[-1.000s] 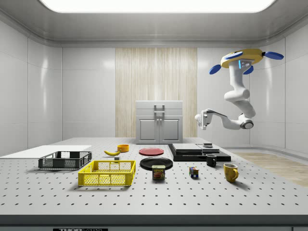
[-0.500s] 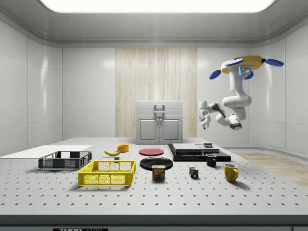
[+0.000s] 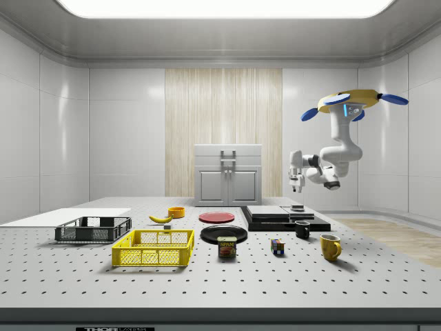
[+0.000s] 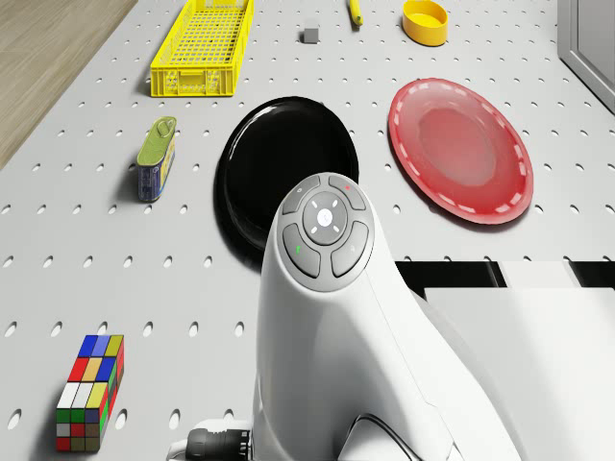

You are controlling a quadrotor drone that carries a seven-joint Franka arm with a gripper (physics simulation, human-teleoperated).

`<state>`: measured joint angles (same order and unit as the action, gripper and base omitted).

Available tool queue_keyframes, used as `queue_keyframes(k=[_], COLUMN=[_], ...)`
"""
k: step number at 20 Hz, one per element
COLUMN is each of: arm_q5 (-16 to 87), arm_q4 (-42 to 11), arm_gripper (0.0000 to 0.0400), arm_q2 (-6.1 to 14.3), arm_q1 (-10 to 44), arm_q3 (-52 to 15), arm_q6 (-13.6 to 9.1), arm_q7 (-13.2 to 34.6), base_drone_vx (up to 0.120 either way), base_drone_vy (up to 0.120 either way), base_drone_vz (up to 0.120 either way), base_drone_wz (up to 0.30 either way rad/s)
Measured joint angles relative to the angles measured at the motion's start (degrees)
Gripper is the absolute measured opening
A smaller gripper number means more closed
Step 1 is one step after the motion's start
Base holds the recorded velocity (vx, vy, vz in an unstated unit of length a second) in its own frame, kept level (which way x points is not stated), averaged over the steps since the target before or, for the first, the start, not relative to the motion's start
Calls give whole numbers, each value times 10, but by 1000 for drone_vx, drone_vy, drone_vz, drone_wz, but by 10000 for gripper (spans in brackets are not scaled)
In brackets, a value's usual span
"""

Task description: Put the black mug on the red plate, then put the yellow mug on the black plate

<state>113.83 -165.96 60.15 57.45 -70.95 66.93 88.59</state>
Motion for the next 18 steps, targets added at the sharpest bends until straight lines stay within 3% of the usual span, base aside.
queue_keyframes(k=[5,10,12,18], arm_q5=[-3,-10,-13,-22], arm_q4=[0,1,1,3], arm_gripper=[400,400,400,400], arm_q2=[17,33,40,57], arm_q1=[17,27,30,37], arm_q3=[-10,-17,-20,-26], arm_q6=[6,17,22,37], arm_q7=[13,21,24,31], base_drone_vx=[0,0,0,0], base_drone_vy=[56,0,120,0], base_drone_vz=[-120,-120,-120,-120], base_drone_wz=[0,0,0,0])
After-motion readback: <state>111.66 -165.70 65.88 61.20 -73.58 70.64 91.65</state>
